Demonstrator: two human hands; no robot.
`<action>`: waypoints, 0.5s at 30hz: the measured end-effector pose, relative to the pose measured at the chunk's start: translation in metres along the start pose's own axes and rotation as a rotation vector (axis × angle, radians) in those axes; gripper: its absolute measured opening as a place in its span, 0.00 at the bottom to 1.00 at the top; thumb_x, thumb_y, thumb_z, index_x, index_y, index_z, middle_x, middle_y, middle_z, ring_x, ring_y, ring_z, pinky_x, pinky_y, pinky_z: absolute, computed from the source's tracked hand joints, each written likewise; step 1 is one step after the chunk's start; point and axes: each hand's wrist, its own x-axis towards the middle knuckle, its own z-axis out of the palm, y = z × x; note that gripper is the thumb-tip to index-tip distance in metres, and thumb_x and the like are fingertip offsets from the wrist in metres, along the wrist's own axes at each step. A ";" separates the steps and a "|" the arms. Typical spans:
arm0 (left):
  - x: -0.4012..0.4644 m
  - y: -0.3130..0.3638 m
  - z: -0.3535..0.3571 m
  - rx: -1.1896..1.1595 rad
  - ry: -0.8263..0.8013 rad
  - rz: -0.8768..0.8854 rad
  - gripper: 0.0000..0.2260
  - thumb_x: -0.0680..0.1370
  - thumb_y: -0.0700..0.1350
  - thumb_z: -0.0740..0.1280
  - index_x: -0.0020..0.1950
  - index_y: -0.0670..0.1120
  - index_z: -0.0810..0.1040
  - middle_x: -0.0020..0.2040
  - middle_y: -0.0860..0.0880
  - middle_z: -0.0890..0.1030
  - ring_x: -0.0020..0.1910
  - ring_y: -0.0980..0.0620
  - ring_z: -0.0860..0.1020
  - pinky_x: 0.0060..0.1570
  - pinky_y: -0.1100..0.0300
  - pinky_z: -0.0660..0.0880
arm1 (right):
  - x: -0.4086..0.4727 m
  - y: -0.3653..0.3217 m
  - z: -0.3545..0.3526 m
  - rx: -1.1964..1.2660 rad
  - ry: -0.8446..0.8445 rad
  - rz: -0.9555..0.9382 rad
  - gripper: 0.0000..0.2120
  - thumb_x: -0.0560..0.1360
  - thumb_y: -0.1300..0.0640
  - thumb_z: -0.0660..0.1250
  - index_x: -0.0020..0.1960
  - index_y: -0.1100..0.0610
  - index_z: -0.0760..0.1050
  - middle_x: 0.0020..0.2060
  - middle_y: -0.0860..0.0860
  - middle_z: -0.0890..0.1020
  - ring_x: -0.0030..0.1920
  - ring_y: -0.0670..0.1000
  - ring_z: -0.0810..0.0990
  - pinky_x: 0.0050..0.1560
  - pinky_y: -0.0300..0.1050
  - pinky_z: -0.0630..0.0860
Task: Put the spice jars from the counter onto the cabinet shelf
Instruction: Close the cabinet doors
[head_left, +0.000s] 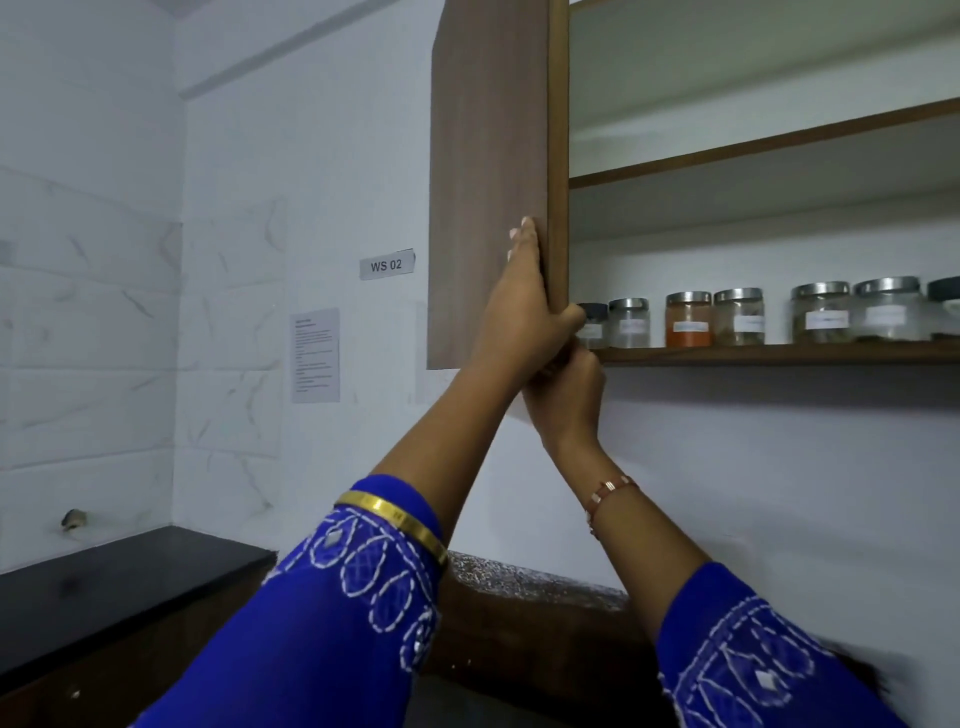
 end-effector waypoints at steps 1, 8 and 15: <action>0.002 0.002 0.007 0.007 0.000 0.012 0.42 0.73 0.43 0.68 0.77 0.46 0.43 0.77 0.45 0.55 0.72 0.42 0.65 0.66 0.48 0.71 | 0.001 0.002 -0.003 -0.007 0.024 0.039 0.08 0.76 0.65 0.63 0.44 0.52 0.73 0.33 0.41 0.69 0.35 0.42 0.70 0.35 0.33 0.66; 0.022 0.000 0.059 0.034 -0.084 0.111 0.43 0.74 0.48 0.69 0.77 0.45 0.42 0.79 0.48 0.46 0.77 0.48 0.51 0.73 0.51 0.60 | 0.034 0.039 -0.049 0.553 0.100 0.184 0.17 0.81 0.62 0.48 0.60 0.66 0.73 0.44 0.56 0.79 0.47 0.52 0.78 0.51 0.43 0.74; 0.046 -0.019 0.114 0.094 -0.106 0.237 0.42 0.74 0.55 0.66 0.77 0.47 0.42 0.78 0.48 0.43 0.77 0.50 0.47 0.76 0.47 0.50 | 0.060 0.079 -0.074 0.432 0.089 0.245 0.13 0.78 0.65 0.60 0.61 0.66 0.72 0.46 0.54 0.80 0.49 0.52 0.80 0.35 0.35 0.81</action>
